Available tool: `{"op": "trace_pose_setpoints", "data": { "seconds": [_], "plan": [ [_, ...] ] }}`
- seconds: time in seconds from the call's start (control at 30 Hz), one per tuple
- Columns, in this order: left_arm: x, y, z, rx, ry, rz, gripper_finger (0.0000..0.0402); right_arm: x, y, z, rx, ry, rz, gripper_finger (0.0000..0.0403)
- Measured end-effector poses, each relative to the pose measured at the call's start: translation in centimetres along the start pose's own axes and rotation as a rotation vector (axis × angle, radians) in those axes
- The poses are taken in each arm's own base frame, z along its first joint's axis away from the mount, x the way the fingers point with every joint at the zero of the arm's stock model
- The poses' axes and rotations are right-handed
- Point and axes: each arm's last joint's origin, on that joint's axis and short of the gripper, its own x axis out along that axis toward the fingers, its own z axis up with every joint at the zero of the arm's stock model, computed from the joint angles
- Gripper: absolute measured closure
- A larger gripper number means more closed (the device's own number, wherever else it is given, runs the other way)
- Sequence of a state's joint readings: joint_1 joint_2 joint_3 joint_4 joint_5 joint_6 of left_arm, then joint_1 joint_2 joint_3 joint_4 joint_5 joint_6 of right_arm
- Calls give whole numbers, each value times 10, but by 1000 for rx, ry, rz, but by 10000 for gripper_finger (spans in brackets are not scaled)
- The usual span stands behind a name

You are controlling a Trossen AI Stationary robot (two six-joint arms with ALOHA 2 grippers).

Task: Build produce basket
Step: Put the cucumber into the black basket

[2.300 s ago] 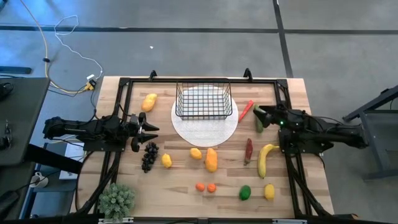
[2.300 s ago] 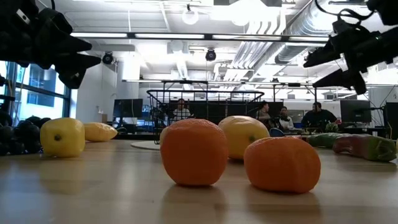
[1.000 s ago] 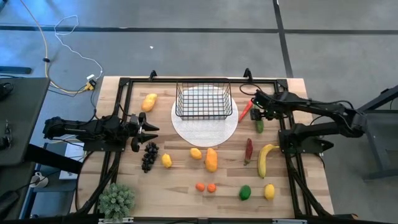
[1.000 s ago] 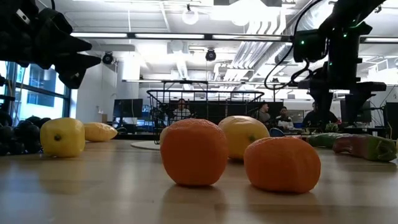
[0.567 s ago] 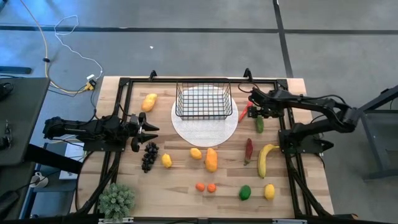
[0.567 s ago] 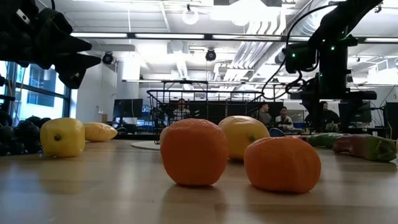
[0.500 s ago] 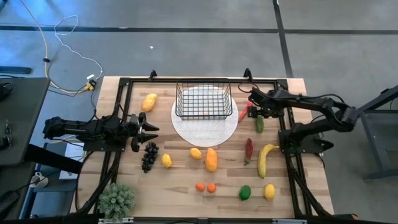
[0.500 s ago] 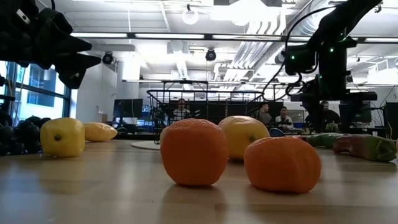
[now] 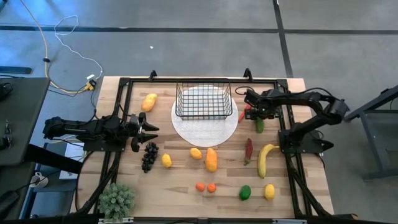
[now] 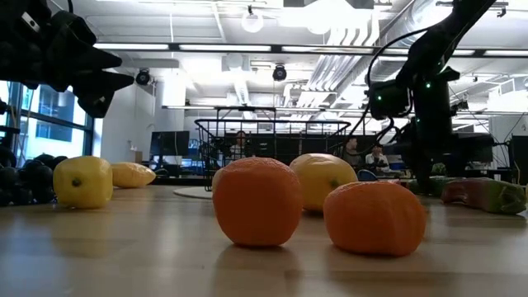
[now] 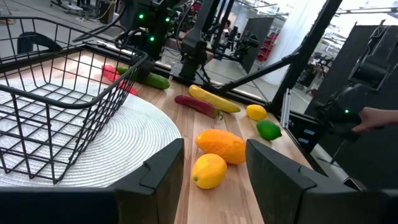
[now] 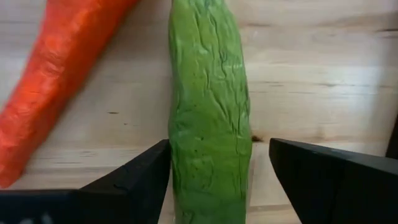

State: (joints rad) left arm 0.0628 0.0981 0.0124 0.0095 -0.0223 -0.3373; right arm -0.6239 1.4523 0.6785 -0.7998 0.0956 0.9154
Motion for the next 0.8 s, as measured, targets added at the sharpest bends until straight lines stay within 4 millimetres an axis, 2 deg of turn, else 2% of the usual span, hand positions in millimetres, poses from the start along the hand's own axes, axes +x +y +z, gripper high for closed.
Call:
{"op": "trace_pose_setpoints", "data": {
  "seconds": [0.13,0.37,0.53,0.8],
  "plan": [
    [0,0,0,0,0,0,241,1,0,0,0,18,9,203],
    [0,0,0,0,0,0,241,-1,0,-1,-27,20,10,301],
    [0,0,0,0,0,0,241,-6,-3,-3,-29,24,29,303],
    [0,0,0,0,0,0,241,-35,-17,-14,-42,-26,105,288]
  ]
}}
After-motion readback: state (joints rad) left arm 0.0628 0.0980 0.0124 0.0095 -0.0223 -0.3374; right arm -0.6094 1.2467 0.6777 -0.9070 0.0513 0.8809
